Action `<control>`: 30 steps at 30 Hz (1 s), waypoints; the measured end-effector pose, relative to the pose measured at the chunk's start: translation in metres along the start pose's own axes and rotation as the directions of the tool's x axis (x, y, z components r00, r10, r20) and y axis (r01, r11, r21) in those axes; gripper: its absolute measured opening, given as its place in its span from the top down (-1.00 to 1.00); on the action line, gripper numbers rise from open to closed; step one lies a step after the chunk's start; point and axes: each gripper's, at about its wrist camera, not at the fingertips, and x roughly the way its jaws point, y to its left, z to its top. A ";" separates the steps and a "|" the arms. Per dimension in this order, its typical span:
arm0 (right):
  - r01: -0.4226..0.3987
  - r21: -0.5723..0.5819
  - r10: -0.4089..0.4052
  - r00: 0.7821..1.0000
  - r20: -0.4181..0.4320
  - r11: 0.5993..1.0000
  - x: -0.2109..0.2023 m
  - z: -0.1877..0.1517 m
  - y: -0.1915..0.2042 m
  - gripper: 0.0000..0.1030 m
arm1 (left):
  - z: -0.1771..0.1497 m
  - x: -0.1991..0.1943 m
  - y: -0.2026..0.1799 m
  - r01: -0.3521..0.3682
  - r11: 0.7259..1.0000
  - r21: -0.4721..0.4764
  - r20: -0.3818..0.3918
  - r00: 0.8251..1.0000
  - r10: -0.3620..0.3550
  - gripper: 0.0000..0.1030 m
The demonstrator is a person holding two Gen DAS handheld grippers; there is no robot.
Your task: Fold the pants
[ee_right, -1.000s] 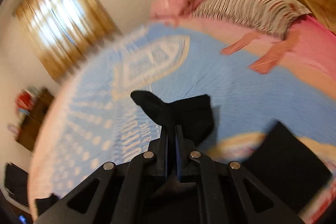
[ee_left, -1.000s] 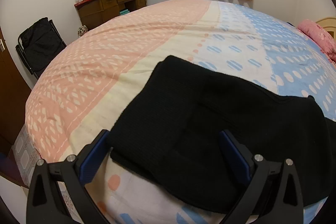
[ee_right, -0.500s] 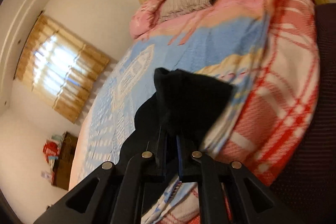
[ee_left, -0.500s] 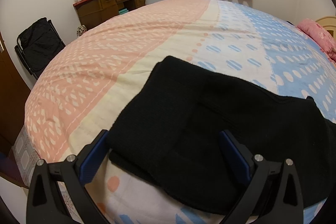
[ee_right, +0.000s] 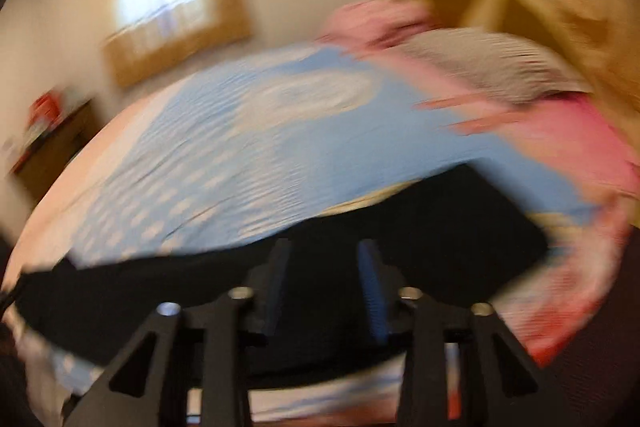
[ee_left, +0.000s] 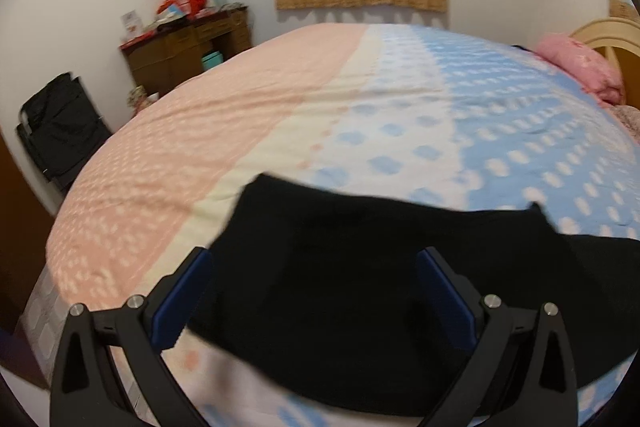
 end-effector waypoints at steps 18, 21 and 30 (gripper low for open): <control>-0.100 -0.188 0.081 0.991 -0.107 0.977 0.024 -0.029 0.037 0.40 | -0.023 0.008 -0.049 0.107 0.990 0.089 -0.094 0.991 -0.099 -1.00; 0.040 -0.070 -0.040 0.999 -0.010 0.997 0.034 -0.002 -0.005 0.40 | -0.013 -0.003 -0.057 0.133 0.987 0.092 -0.047 0.990 -0.130 -1.00; 0.149 -0.045 -0.152 0.987 -0.055 0.988 0.070 0.005 -0.040 0.40 | -0.002 -0.012 -0.127 0.247 0.952 0.178 -0.026 0.969 -0.247 -1.00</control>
